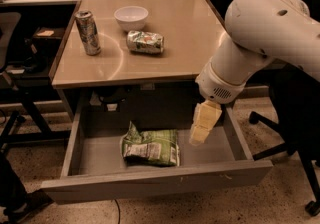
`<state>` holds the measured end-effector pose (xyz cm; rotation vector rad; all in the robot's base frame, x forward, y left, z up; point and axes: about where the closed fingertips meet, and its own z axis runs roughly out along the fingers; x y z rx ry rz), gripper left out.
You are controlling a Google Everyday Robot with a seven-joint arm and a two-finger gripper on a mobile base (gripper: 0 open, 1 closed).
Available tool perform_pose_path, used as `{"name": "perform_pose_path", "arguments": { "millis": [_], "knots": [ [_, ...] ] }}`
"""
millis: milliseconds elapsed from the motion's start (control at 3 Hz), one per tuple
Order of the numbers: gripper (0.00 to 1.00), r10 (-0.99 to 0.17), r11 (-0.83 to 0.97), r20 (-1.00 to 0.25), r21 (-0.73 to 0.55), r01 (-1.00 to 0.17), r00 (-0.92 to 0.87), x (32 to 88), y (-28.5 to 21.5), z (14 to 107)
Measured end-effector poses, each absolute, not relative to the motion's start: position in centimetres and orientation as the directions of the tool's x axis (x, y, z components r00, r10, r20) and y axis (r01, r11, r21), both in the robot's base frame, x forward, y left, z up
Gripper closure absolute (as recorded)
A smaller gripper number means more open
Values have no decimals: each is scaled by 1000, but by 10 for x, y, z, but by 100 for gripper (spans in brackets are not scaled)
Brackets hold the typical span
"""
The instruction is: Pick green jalapeno chip bag from top drawer and place on counter
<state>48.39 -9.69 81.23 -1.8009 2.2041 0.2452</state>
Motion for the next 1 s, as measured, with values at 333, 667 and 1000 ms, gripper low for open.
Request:
{"name": "perform_pose_path", "arguments": {
  "millis": [333, 667, 1000],
  "knots": [
    [0, -929, 189, -332, -48, -981, -163, 479, -88, 792],
    [0, -916, 160, -379, -41, -986, -133, 518, -48, 748],
    [0, -914, 151, -386, -36, -988, -126, 517, -47, 745]
  ]
}}
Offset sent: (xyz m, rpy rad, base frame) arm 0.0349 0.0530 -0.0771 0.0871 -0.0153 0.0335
